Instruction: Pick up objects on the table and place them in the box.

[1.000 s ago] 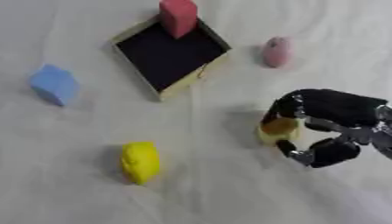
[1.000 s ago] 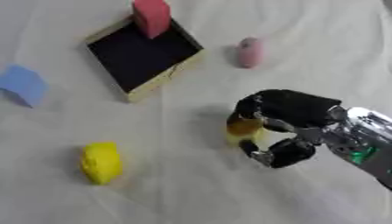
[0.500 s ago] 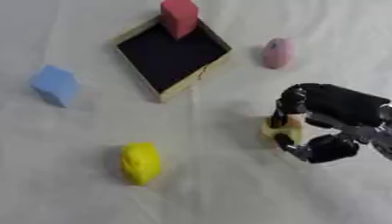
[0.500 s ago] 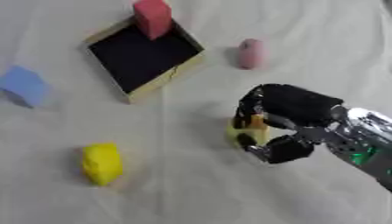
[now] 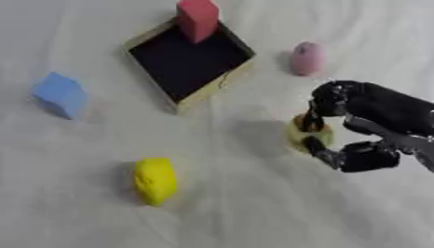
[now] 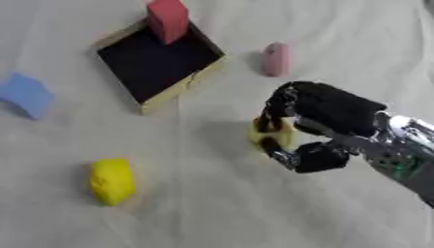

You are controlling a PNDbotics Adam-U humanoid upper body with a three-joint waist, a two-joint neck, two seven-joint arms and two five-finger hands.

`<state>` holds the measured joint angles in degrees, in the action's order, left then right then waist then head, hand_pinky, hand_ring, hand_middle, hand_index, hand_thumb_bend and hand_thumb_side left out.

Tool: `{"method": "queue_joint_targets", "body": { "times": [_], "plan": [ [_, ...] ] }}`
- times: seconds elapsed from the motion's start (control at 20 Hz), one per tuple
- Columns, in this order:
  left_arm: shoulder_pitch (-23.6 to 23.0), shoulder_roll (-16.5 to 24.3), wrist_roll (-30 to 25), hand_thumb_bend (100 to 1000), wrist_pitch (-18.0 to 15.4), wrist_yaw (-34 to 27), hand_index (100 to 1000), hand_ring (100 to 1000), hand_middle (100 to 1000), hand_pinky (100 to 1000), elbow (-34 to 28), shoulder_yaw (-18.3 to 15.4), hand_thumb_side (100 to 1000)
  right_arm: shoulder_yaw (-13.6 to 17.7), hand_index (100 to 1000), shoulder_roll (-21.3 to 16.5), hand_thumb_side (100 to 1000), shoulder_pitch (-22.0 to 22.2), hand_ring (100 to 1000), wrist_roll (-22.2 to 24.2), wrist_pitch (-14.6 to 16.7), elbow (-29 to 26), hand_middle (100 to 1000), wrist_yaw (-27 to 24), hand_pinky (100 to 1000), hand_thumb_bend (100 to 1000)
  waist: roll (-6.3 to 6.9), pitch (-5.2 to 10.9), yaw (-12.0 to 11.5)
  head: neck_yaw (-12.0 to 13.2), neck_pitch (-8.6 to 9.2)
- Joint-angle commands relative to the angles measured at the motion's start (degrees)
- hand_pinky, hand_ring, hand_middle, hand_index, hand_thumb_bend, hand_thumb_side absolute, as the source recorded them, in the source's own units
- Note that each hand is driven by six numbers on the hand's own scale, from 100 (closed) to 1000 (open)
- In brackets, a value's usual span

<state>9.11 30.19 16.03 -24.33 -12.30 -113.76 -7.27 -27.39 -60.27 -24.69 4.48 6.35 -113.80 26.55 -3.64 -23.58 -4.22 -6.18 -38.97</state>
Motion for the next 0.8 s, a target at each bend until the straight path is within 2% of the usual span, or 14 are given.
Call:
{"method": "queue_joint_targets", "body": {
  "times": [0.05, 0.2, 0.4, 0.6, 0.8],
  "plan": [
    [0.13, 0.89, -0.11, 100, 0.06, -0.42, 756, 658, 603, 678, -0.83, -0.50, 606, 2.22, 546, -2.17, 165, -0.44, 622, -0.38, 1.90, -0.80, 418, -2.38, 821, 100, 0.28, 1.94, 0.18, 0.18, 0.07],
    [0.14, 1.17, -0.15, 100, -0.01, -0.51, 755, 658, 603, 679, -0.83, -0.51, 604, 3.78, 548, -2.93, 137, -1.70, 623, 0.00, 2.76, -0.80, 416, -7.12, 826, 100, 0.12, 2.35, 0.29, 0.15, -0.10],
    [0.33, 1.66, -0.36, 100, -0.11, -0.62, 755, 659, 604, 680, -0.83, -0.34, 603, 5.11, 549, -3.57, 118, -6.49, 623, 1.85, 3.02, -0.80, 413, -13.38, 831, 100, -0.18, 2.71, 0.12, -0.47, -0.31],
    [0.45, 2.10, -0.63, 100, -0.11, -0.77, 755, 660, 604, 680, -0.83, -0.11, 602, 4.85, 551, -2.47, 111, -13.74, 624, 5.47, -0.02, -0.80, 415, -18.93, 832, 100, -0.53, 2.83, -0.31, -1.56, -0.44],
    [0.72, 2.52, -0.95, 100, -0.08, -0.94, 754, 660, 603, 680, -0.83, 0.13, 601, 3.77, 553, 0.16, 104, -21.09, 624, 8.54, -3.51, -0.80, 418, -20.77, 831, 100, -0.87, 2.79, -0.70, -2.57, -0.67]
  ]
}}
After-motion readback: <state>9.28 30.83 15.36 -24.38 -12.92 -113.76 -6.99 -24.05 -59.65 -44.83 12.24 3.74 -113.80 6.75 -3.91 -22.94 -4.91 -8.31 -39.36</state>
